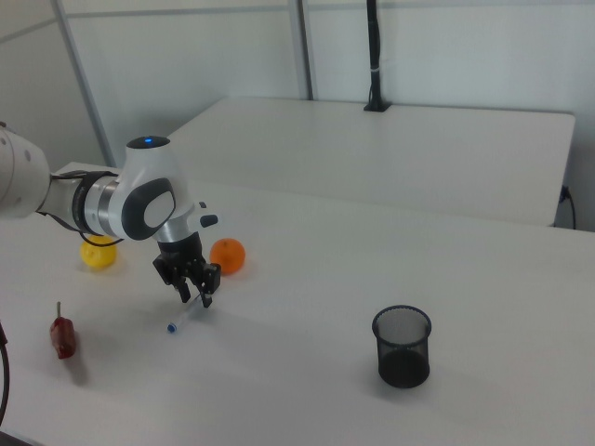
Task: Place marker
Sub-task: 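Close the gripper on the marker and lift it, then carry the held marker toward the black mesh pen cup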
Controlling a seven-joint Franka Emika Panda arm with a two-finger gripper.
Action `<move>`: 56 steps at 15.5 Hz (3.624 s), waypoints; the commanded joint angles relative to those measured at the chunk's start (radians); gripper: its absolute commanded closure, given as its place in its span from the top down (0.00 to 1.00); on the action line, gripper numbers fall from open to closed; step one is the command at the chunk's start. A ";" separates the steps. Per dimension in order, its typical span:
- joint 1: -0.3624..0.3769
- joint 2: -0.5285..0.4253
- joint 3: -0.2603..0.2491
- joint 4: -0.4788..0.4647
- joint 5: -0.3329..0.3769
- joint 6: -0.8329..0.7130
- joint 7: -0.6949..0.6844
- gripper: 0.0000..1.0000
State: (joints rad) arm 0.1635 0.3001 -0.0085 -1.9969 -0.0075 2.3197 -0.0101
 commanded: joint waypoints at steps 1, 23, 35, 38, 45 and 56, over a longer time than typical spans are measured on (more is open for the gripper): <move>0.004 0.005 0.002 -0.014 -0.017 0.058 0.032 0.49; -0.065 -0.203 -0.004 0.056 -0.002 -0.212 0.032 0.00; -0.114 -0.292 -0.080 0.273 0.073 -0.468 -0.091 0.00; -0.127 -0.318 -0.135 0.273 0.072 -0.454 -0.129 0.00; -0.194 -0.315 -0.212 0.256 0.043 -0.206 -0.148 0.00; -0.298 -0.262 -0.283 0.078 -0.066 0.298 -0.139 0.00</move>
State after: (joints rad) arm -0.1237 0.0204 -0.2781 -1.8614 -0.0446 2.4903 -0.1446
